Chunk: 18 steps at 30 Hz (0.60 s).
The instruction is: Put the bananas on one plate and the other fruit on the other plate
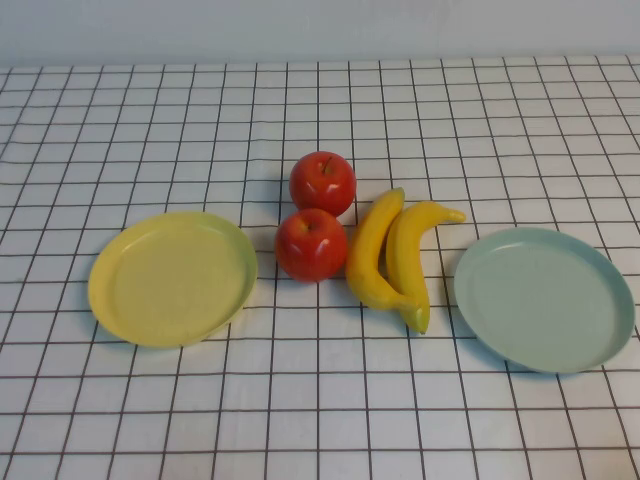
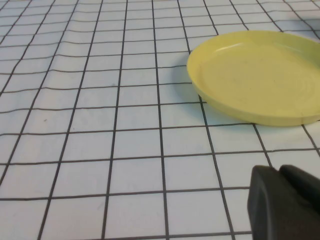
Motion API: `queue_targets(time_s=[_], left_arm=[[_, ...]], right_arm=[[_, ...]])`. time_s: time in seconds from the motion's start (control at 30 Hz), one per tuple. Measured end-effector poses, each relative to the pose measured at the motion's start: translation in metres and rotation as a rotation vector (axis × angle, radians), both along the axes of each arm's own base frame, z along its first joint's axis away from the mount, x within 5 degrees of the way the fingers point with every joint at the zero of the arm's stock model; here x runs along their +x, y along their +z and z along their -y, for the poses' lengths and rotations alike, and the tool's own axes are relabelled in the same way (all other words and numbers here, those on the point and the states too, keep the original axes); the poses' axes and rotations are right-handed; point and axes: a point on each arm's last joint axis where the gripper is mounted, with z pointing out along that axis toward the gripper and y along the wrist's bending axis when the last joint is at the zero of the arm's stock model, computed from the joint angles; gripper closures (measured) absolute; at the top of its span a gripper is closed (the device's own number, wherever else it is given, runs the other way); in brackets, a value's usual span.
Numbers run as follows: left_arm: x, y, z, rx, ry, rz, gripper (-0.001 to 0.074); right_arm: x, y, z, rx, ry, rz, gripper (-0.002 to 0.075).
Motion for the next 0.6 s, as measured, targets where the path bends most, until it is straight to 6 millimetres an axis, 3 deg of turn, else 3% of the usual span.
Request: queue_targets(time_s=[0.6], left_arm=[[0.0001, 0.0000, -0.0013, 0.040, 0.003, 0.002, 0.0738]], right_arm=[[0.0000, 0.0000, 0.0000, 0.000, 0.000, 0.000, 0.0743]])
